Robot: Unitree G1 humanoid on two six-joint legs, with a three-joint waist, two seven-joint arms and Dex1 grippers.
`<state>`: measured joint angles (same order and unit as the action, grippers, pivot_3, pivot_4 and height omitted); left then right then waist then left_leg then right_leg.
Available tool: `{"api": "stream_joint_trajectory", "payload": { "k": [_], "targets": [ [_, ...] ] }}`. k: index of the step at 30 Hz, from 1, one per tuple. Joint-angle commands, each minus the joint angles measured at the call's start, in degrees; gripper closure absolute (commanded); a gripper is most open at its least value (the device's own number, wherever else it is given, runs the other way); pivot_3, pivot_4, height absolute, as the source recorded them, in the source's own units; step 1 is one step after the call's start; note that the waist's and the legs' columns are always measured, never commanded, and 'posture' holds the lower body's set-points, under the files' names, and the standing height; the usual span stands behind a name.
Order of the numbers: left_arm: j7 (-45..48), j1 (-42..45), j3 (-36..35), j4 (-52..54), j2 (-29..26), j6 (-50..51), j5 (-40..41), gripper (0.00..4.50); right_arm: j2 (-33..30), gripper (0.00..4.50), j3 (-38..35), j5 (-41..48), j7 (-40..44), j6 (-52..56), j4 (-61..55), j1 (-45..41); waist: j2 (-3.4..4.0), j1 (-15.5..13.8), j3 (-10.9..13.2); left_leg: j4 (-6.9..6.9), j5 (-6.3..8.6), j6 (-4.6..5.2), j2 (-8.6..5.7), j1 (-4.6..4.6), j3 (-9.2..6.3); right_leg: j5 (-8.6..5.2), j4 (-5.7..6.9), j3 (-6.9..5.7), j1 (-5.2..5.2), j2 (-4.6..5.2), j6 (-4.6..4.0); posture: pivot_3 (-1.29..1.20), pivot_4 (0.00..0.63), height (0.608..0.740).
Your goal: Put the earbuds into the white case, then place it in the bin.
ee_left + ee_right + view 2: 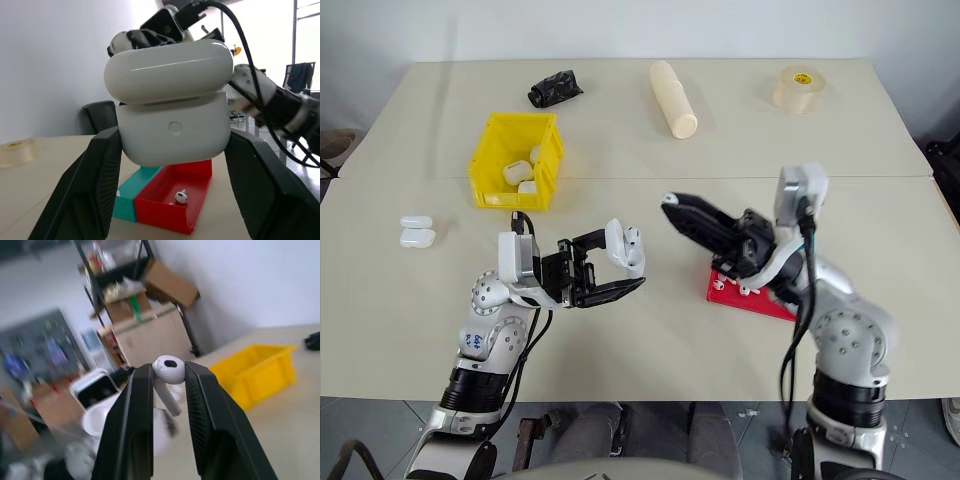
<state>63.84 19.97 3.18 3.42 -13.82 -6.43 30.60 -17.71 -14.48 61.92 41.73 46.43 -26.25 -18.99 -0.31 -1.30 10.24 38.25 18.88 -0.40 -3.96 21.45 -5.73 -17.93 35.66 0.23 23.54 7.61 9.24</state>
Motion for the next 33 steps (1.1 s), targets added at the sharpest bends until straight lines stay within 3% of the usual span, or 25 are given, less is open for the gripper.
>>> {"api": "stream_joint_trajectory", "payload": {
  "k": [1, 10, 33],
  "targets": [
    [-0.86, 0.93, -0.72, 0.04, 0.33, 1.15, 1.62, 1.75, 1.3, 3.82, 1.11, 4.94, -4.35, -0.49, -4.97, 0.9, 0.0, 0.03, 0.0, 0.0, 0.0, 0.01, -0.03, 0.0, 0.0, 0.0, 0.0, 0.01, -0.01, 0.03, 0.0, 0.0, 0.15, 0.74],
    [-2.3, 1.95, -0.58, -0.18, 0.76, 4.07, 1.56, 1.75, 2.61, 3.82, 6.7, 6.63, -7.08, -2.98, -7.56, 4.48, 0.01, 0.16, 0.0, -0.04, 0.0, 0.01, 0.0, -0.01, -0.01, 0.0, 0.0, 0.0, 0.01, -0.04, 0.0, 0.0, 0.15, 0.74],
    [-1.4, 2.58, -1.0, 0.01, 1.63, 3.83, 1.92, 1.75, 1.37, 3.82, 13.18, -1.41, -4.37, -10.17, -2.87, 8.37, 0.0, 0.13, 0.0, -0.04, 0.0, 0.01, -0.02, -0.03, -0.01, 0.0, -0.01, 0.01, -0.01, -0.05, 0.0, 0.0, 0.15, 0.74]
  ]
}}
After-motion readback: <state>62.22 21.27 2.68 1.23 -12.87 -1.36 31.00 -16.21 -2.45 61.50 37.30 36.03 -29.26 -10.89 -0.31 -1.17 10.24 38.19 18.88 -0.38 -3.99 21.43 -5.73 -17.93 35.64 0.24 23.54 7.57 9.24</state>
